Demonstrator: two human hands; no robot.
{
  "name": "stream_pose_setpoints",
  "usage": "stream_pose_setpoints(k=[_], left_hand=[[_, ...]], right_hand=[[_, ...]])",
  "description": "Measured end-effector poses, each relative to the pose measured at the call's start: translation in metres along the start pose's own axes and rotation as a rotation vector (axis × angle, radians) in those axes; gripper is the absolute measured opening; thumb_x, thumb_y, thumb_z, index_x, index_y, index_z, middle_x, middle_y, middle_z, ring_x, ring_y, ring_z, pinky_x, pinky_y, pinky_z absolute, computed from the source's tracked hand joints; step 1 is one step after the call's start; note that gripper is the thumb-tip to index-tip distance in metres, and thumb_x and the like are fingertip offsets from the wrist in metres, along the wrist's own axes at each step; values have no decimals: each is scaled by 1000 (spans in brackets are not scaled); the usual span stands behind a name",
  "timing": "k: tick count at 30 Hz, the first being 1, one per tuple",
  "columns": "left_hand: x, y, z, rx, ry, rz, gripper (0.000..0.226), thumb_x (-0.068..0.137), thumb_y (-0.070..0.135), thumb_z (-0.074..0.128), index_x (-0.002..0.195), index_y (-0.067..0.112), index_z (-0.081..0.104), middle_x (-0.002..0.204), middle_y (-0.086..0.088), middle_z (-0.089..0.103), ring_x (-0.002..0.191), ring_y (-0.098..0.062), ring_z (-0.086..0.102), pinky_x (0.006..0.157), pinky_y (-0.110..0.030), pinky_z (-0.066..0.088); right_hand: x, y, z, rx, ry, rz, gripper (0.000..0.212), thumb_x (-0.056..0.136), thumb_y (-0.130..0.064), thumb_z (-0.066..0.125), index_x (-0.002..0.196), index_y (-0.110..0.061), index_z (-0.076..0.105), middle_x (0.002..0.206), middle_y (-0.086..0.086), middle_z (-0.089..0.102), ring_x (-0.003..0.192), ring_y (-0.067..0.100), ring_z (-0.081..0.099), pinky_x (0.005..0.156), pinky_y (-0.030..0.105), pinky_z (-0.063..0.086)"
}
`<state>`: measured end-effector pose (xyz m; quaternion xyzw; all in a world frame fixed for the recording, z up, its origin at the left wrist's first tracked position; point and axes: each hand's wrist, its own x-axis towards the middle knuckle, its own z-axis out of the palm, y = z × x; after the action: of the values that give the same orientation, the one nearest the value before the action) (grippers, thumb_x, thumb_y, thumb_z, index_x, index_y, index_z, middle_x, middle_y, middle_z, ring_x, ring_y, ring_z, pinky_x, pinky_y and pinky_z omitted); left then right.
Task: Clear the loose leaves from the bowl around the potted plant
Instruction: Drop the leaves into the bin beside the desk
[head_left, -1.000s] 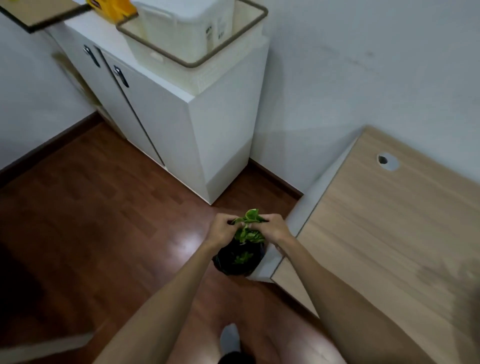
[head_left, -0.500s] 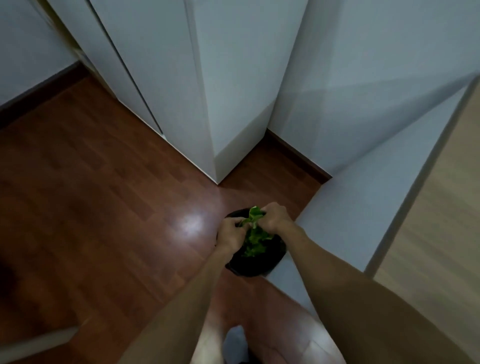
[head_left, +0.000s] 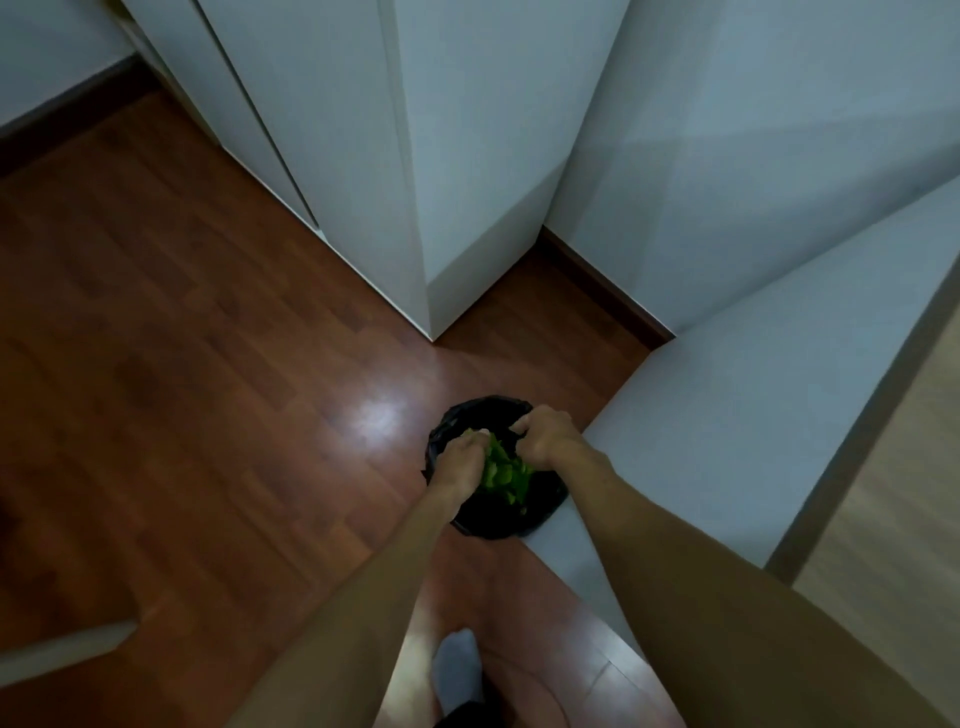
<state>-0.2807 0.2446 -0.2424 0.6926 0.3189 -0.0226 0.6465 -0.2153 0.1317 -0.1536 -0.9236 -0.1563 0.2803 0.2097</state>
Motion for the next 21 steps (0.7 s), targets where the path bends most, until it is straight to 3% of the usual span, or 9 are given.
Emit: stream_pose_setpoints(k=[4, 9, 12, 15, 21], left_hand=[[21, -17, -88, -79, 83, -87, 63, 86, 61, 37, 130, 22, 58, 126, -5, 64, 109, -21, 62, 104, -41, 47], [34, -46, -168, -122, 100, -160, 62, 89, 57, 44, 141, 23, 49, 140, -2, 53, 125, -24, 53, 108, -33, 39], [48, -72, -208, -165, 68, -214, 58, 95, 47, 45, 146, 20, 40, 149, -3, 43, 134, -26, 44, 100, -28, 35], [65, -100, -235, -206, 91, -270, 54, 95, 45, 45, 144, 20, 43, 148, -5, 44, 127, -23, 47, 101, -30, 35], [104, -175, -254, -233, 46, -399, 48, 99, 35, 45, 139, 9, 48, 142, -7, 49, 119, -20, 48, 94, -27, 31]], right_hand=[[22, -81, 35, -97, -58, -89, 41, 97, -14, 52, 138, -9, 54, 144, 14, 49, 126, 28, 53, 107, 33, 45], [48, -151, 78, -244, -207, -170, 42, 100, -15, 46, 142, -10, 50, 146, 12, 48, 127, 28, 51, 107, 35, 45], [68, -183, 109, -171, -277, -231, 40, 103, -25, 43, 138, -10, 55, 146, 11, 50, 130, 27, 49, 109, 33, 40], [92, -197, 142, -33, -290, -274, 41, 101, -38, 42, 129, -17, 65, 142, 8, 57, 131, 28, 50, 111, 37, 39], [147, -176, 235, 197, -350, -149, 44, 95, -52, 47, 130, -30, 60, 143, 0, 55, 132, 22, 49, 105, 32, 40]])
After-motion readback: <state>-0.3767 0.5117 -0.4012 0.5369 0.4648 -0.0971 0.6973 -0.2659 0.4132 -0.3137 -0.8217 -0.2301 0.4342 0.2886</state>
